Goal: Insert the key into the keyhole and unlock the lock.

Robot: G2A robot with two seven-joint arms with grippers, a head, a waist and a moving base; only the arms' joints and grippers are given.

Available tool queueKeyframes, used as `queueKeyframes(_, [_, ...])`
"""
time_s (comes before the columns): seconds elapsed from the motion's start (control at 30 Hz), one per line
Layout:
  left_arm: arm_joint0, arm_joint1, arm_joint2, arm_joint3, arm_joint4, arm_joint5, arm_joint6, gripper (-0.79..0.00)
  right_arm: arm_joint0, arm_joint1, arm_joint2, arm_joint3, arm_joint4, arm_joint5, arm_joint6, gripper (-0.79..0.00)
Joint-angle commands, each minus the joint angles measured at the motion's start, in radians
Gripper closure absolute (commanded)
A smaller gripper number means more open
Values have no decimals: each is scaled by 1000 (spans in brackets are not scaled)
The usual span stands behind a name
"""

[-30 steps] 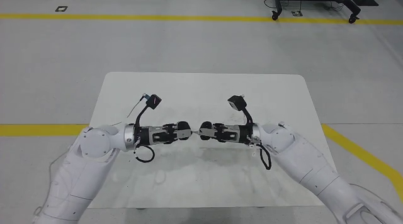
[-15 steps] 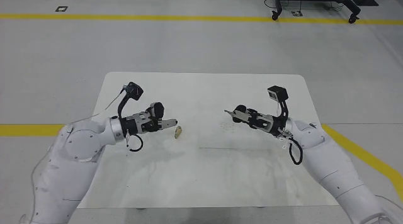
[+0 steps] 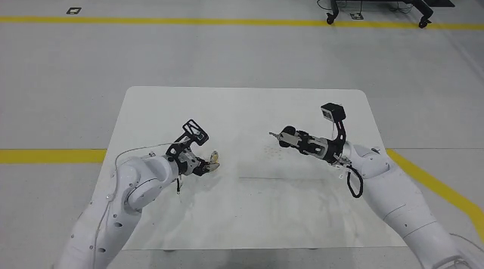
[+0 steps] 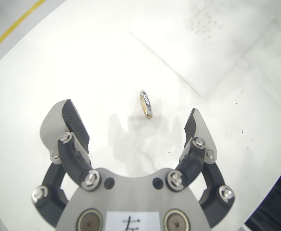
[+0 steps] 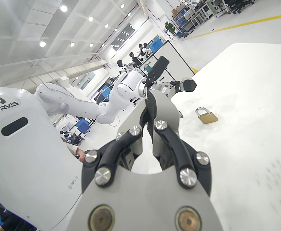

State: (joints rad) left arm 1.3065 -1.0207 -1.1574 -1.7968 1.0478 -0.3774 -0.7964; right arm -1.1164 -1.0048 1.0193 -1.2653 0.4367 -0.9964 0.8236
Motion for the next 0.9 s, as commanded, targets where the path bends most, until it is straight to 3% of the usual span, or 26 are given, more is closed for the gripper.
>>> queueKeyframes(0.0, [-14, -2, 18, 6, 14, -3, -21, -597, 0, 0, 0, 0, 0, 0, 0, 0])
queueKeyframes(0.17, [-47, -10, 56, 29, 37, 9, -52, -514, 0, 0, 0, 0, 0, 0, 0, 0])
queueKeyframes(0.3, [-70, -17, 87, 51, 42, 19, -55, -391, 0, 0, 0, 0, 0, 0, 0, 0])
queueKeyframes(0.57, [-113, -33, 135, 90, 47, 54, -71, -302, 0, 0, 0, 0, 0, 0, 0, 0])
queueKeyframes(0.8, [-143, -46, 166, 118, 28, 73, -72, -28, 0, 0, 0, 0, 0, 0, 0, 0])
queueKeyframes(0.87, [-148, -48, 171, 121, 28, 79, -75, 0, 0, 0, 0, 0, 0, 0, 0, 0])
